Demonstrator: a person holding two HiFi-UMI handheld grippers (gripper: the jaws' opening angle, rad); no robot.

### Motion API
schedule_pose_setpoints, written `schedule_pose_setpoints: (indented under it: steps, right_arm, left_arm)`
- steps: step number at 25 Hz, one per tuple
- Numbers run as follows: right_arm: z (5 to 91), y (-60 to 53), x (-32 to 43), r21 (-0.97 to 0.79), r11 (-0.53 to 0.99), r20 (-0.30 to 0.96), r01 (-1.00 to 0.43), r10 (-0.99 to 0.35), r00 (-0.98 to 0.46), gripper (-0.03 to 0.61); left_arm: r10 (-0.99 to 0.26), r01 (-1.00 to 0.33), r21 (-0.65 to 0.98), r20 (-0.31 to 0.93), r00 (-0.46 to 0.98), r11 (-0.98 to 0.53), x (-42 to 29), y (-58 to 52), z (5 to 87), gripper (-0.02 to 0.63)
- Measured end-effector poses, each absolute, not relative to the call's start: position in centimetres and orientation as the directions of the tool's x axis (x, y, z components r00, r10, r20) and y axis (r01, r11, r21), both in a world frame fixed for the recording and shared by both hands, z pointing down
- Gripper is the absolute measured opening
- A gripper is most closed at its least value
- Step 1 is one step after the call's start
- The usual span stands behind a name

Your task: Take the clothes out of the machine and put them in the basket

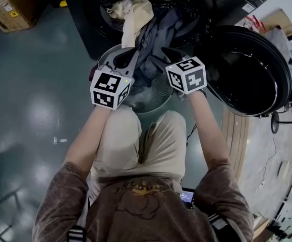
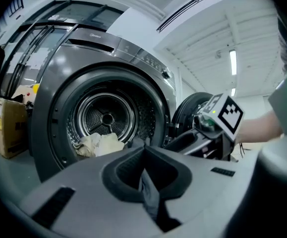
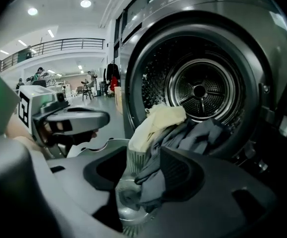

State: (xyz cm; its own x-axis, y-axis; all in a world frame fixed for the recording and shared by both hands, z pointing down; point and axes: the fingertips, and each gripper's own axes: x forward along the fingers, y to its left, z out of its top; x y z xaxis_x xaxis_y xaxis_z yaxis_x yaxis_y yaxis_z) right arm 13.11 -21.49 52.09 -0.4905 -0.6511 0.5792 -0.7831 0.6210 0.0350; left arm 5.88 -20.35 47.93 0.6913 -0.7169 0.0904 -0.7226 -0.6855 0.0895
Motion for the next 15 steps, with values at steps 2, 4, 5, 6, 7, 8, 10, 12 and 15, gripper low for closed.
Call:
schedule_pose_setpoints:
  steps: [2,4,5,6,7,8,10,12,15]
  right_arm:
    - [52.3,-23.3,14.1,0.044,0.592,0.583,-0.805,-0.669,-0.460,0.239]
    - [52.6,-25.3,14.9,0.059,0.565,0.589,-0.823,-0.685,-0.429,0.277]
    - [52.7,-26.3,15.3,0.064,0.553,0.590,-0.831,-0.693,-0.415,0.294]
    - [52.8,-27.3,15.6,0.067,0.539,0.589,-0.840,-0.701,-0.402,0.316]
    - [52.9,-28.4,15.9,0.071,0.525,0.586,-0.848,-0.710,-0.391,0.340]
    - [52.9,-29.4,16.2,0.077,0.512,0.583,-0.855,-0.719,-0.378,0.359]
    - [53.0,-31.5,16.7,0.102,0.489,0.582,-0.866,-0.736,-0.347,0.402]
    - [53.3,-33.4,17.3,0.138,0.473,0.592,-0.870,-0.744,-0.310,0.425]
    - [54.2,-35.6,17.8,0.179,0.464,0.621,-0.867,-0.737,-0.266,0.446]
  left_arm:
    - [-0.715,-0.721,0.093,0.090,0.693,-0.687,5.9,-20.4,48.0,0.005]
    - [-0.715,-0.720,0.097,0.090,0.694,-0.687,5.8,-20.5,48.1,0.005]
    - [-0.714,-0.719,0.100,0.090,0.695,-0.688,5.8,-20.5,48.1,0.005]
    - [-0.712,-0.717,0.102,0.090,0.697,-0.689,5.8,-20.5,48.2,0.006]
    - [-0.709,-0.715,0.105,0.090,0.699,-0.691,5.9,-20.6,48.2,0.005]
    - [-0.707,-0.712,0.107,0.091,0.702,-0.694,6.0,-20.6,48.2,0.005]
    - [-0.704,-0.709,0.111,0.090,0.705,-0.696,6.0,-20.6,48.3,0.005]
    - [-0.699,-0.704,0.112,0.088,0.710,-0.701,6.2,-20.6,48.2,0.005]
    - [-0.682,-0.688,0.111,0.088,0.726,-0.718,6.5,-20.7,48.3,0.005]
